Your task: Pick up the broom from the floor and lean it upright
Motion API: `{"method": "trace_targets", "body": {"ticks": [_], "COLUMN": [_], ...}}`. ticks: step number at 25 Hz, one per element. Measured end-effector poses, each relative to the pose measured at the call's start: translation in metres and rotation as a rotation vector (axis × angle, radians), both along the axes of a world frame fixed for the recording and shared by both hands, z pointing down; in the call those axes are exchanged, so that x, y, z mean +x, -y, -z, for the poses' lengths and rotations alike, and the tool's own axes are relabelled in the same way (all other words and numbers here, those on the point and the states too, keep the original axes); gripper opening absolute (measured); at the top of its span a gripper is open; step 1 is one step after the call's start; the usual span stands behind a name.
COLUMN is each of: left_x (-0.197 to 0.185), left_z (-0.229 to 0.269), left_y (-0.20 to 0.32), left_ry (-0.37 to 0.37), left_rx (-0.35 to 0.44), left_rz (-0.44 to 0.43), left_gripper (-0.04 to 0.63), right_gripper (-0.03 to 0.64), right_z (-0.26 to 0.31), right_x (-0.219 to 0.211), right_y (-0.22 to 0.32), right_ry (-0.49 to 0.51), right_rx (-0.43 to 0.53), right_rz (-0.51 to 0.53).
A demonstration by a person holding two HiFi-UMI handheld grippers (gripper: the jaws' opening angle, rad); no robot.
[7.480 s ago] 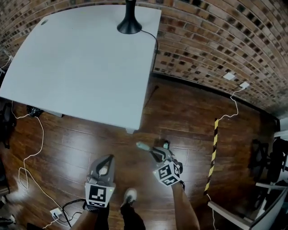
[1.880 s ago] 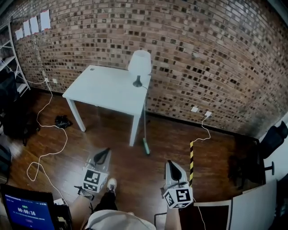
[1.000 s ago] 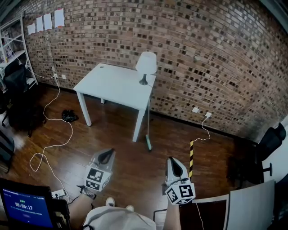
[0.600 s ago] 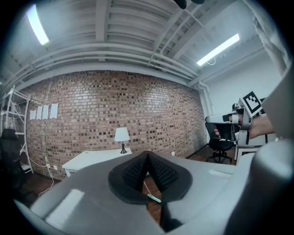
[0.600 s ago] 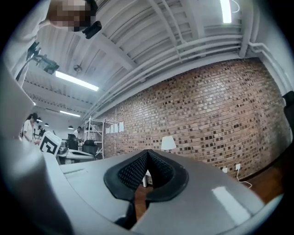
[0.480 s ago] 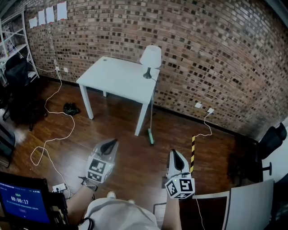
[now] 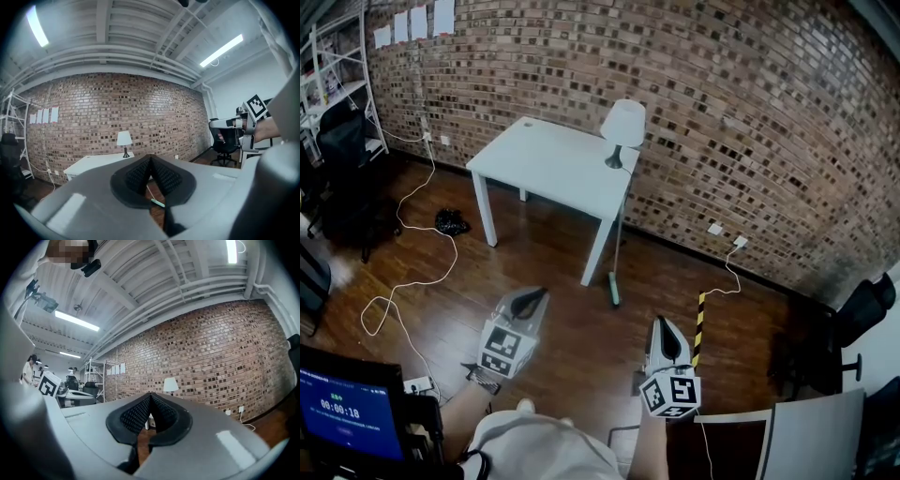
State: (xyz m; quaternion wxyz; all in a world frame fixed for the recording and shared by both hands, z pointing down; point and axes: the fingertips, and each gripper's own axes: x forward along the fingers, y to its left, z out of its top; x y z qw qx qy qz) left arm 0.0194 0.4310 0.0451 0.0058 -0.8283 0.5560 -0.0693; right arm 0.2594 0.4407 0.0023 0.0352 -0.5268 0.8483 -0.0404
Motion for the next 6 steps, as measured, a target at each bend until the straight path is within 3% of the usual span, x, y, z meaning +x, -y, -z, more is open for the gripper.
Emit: {"method": "trace_targets", "body": {"ticks": [6], "left_x": [0.004], "left_z": [-0.022], "left_y": [-0.005], "left_ry": [0.002], "left_rx": [0.009], "left_rz": [0.006], "left_gripper": [0.0], "right_gripper": [0.011], "right_z": [-0.031], "right_x": [0.003], "right_y": [0.002], "right_ry": [-0.034], "right_rx": [-0.018], "right_rz": [-0.005]}}
